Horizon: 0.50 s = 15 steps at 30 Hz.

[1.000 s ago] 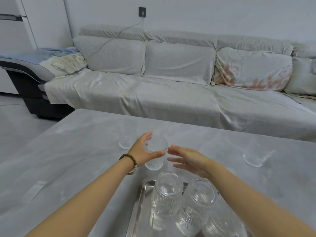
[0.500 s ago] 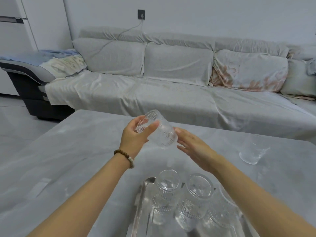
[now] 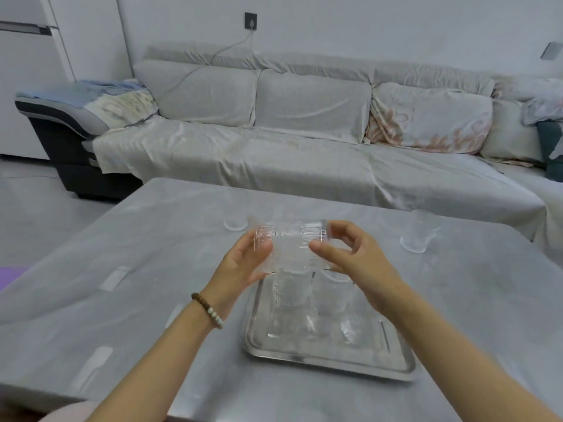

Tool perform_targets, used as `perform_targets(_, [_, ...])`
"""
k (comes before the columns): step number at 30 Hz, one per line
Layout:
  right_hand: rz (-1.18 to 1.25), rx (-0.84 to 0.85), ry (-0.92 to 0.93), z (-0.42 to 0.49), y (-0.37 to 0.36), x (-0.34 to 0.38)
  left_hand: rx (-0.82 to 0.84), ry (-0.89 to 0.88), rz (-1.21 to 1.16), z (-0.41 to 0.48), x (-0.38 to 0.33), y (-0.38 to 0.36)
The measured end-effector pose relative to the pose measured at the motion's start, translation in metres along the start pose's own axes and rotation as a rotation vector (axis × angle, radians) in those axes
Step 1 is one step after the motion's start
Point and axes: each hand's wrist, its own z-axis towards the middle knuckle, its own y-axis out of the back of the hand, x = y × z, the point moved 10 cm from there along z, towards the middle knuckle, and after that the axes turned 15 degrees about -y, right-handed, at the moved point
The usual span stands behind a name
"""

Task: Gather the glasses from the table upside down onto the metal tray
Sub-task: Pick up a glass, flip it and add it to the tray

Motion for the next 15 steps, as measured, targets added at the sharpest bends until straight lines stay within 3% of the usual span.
perform_targets(8, [-0.308, -0.150, 0.007, -0.013, -0.003, -0.031, 0.103, 0.049, 0.310, -0.039, 0.042, 0.020])
perform_targets(15, [-0.601, -0.175, 0.010, -0.011, -0.026, -0.057, 0.064, 0.156, 0.212, -0.052, 0.061, 0.011])
